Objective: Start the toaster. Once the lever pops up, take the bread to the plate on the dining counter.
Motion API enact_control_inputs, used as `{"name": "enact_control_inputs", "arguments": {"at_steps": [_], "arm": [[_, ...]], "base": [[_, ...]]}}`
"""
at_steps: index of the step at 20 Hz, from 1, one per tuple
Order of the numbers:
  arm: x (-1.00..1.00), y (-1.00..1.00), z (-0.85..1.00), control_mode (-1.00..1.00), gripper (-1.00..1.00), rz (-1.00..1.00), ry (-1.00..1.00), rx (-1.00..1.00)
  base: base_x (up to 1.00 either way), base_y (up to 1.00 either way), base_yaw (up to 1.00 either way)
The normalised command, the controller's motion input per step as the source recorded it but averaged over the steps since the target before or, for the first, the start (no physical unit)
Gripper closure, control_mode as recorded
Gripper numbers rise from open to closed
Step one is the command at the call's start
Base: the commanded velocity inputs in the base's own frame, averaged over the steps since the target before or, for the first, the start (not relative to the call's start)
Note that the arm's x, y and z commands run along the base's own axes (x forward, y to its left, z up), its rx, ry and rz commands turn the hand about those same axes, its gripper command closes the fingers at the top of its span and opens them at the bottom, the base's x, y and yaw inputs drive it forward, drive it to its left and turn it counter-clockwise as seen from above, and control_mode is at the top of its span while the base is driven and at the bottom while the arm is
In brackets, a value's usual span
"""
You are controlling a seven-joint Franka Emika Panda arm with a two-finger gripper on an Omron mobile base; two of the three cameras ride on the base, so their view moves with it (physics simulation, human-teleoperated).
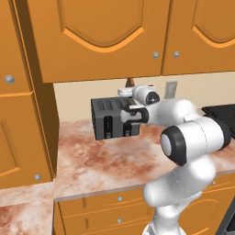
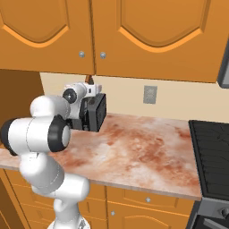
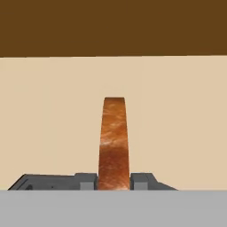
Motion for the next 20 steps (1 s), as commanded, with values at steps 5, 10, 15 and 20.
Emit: {"name": "enact_control_inputs", "arguments": {"at_steps": [5, 10, 15, 20], "arm": [[-0.51, -0.01, 0.30, -1.00, 1.00, 0.00, 0.00, 0.00], [-0.49, 0.00, 0.16, -1.00, 1.00, 0.00, 0.00, 0.00], [-0.44, 0.00, 0.00, -1.00, 1.00, 0.00, 0.00, 0.00], [-0.51, 0.00, 0.00, -1.00, 1.00, 0.00, 0.00, 0.00]], "base": [[0.00, 0.00, 0.00], [0.00, 0.00, 0.00], [0.00, 0.00, 0.00], [0.00, 0.00, 0.00]]}}
